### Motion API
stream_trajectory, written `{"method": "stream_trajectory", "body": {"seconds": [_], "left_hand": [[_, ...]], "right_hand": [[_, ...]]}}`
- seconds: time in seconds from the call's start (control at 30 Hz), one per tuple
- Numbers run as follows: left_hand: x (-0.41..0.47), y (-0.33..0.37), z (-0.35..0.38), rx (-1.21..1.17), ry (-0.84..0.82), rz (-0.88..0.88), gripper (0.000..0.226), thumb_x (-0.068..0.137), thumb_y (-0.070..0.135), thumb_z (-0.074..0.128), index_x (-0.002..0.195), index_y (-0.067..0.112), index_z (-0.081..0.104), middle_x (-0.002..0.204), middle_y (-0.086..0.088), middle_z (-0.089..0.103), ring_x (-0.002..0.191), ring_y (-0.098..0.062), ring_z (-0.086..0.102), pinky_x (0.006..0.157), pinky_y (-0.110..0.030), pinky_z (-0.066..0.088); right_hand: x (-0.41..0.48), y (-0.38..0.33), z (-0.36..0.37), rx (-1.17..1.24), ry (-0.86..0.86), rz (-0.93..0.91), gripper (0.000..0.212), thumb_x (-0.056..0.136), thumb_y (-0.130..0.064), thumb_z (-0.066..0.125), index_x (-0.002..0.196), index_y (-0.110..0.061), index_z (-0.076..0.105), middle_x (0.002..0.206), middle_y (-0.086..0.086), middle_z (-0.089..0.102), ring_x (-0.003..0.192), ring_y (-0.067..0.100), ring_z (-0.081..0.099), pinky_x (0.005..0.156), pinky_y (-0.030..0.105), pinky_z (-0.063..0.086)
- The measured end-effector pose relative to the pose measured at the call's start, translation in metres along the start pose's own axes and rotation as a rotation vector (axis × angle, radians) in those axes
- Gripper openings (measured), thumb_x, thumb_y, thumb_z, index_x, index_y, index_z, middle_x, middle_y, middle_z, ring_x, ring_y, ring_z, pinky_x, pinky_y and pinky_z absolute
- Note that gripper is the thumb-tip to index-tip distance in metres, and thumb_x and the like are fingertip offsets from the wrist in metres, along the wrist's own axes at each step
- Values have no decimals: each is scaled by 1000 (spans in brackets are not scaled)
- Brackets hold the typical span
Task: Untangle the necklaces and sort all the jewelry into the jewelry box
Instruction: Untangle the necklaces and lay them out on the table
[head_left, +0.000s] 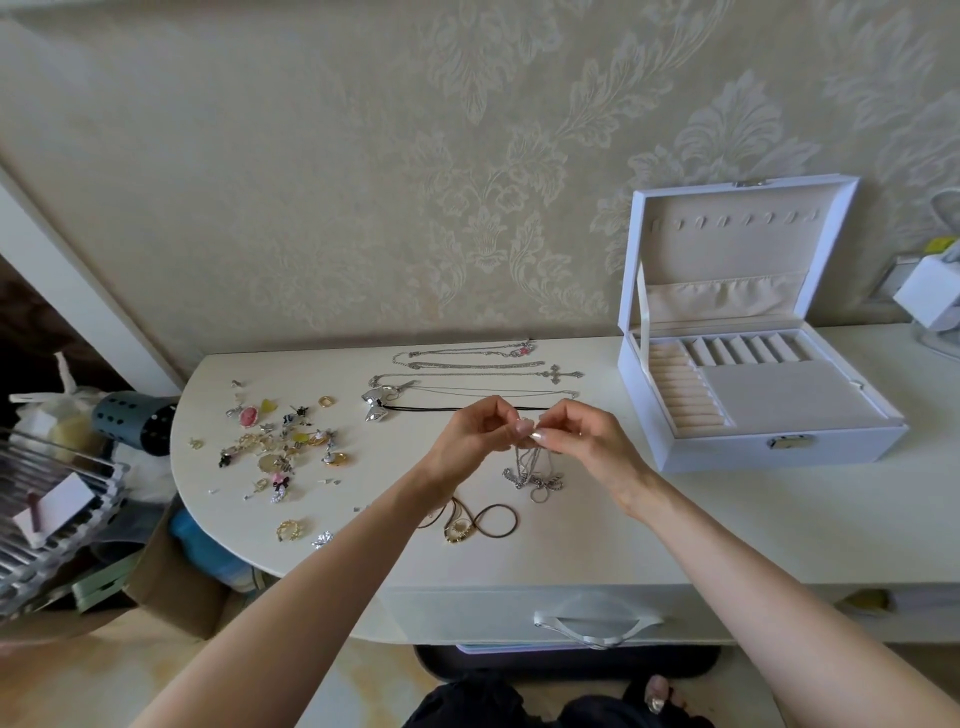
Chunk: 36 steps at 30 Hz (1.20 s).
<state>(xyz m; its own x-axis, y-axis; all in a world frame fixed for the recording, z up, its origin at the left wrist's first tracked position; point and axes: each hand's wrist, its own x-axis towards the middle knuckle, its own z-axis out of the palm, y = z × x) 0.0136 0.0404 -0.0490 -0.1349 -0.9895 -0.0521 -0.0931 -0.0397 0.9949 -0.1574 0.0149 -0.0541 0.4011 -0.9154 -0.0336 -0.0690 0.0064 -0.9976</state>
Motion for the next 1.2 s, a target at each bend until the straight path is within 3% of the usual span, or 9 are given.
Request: {"method": "stream_trajectory", "body": {"seconds": [0.1, 0.3, 0.5, 0.6, 0.7, 0.8, 0.9, 1.0, 1.2], "left_hand": [[-1, 2, -1, -42, -25, 23, 11, 86, 3, 63, 82, 7, 53, 76, -5, 66, 75, -10, 65, 71, -15, 47], [-1, 2, -2, -19, -42, 51, 14, 81, -2, 67, 82, 6, 55, 80, -9, 64, 79, -15, 63, 78, -21, 50], [0, -1, -5, -72, -45, 48, 13, 84, -3, 63, 86, 8, 56, 83, -10, 68, 85, -20, 66, 85, -29, 51], [1, 0, -7, -164, -58, 6, 13, 80, -2, 60, 88, 8, 56, 81, -8, 65, 82, -24, 66, 90, -37, 52], [1, 2, -7, -218, -62, -56, 18, 73, 2, 52, 90, 8, 55, 77, -7, 59, 68, -20, 60, 75, -32, 54], [-1, 4, -6, -171, -78, -78, 21, 72, 5, 54, 93, 10, 55, 79, -4, 60, 61, -12, 50, 63, -23, 43], [-2, 5, -5, -46, -100, -59, 16, 78, 10, 64, 92, 14, 57, 83, -7, 56, 61, -7, 45, 62, -22, 36], [-2, 6, -3, 43, -71, -21, 2, 88, 12, 63, 86, 13, 61, 73, 1, 58, 57, -6, 40, 58, -20, 30], [-1, 12, -3, 27, -18, -25, 27, 94, 27, 54, 70, 15, 53, 63, 3, 48, 58, -10, 39, 59, -22, 32]], "right_hand": [[1, -2, -2, 18, 21, -21, 11, 85, -1, 62, 77, -8, 59, 74, 4, 64, 72, 7, 62, 71, 16, 47], [3, -5, -3, 88, 79, -25, 12, 81, 5, 62, 76, -4, 56, 80, 12, 64, 78, 18, 61, 78, 29, 51], [2, -8, -4, 112, 5, -49, 21, 69, -1, 66, 87, -11, 62, 75, 2, 61, 73, 9, 58, 71, 19, 48], [3, -8, -5, 106, 12, -60, 26, 75, 9, 65, 90, -12, 63, 76, 3, 59, 74, 9, 56, 72, 18, 47], [3, -10, -5, 96, 24, -81, 29, 76, 13, 61, 91, -11, 64, 77, 5, 58, 74, 10, 56, 74, 21, 48], [4, -12, -4, 97, 22, -95, 28, 77, 14, 60, 92, -10, 64, 78, 5, 57, 72, 11, 57, 72, 22, 50], [4, -14, -4, 110, 16, -93, 23, 80, 10, 61, 94, -7, 64, 77, 5, 56, 65, 14, 55, 64, 22, 48], [3, -14, -5, 112, 4, -82, 18, 82, 7, 62, 95, -5, 64, 76, 5, 55, 57, 15, 49, 56, 24, 44], [2, -13, -3, 45, -32, -32, 11, 84, -5, 65, 95, -3, 65, 65, 7, 49, 51, 12, 43, 51, 21, 38]]}}
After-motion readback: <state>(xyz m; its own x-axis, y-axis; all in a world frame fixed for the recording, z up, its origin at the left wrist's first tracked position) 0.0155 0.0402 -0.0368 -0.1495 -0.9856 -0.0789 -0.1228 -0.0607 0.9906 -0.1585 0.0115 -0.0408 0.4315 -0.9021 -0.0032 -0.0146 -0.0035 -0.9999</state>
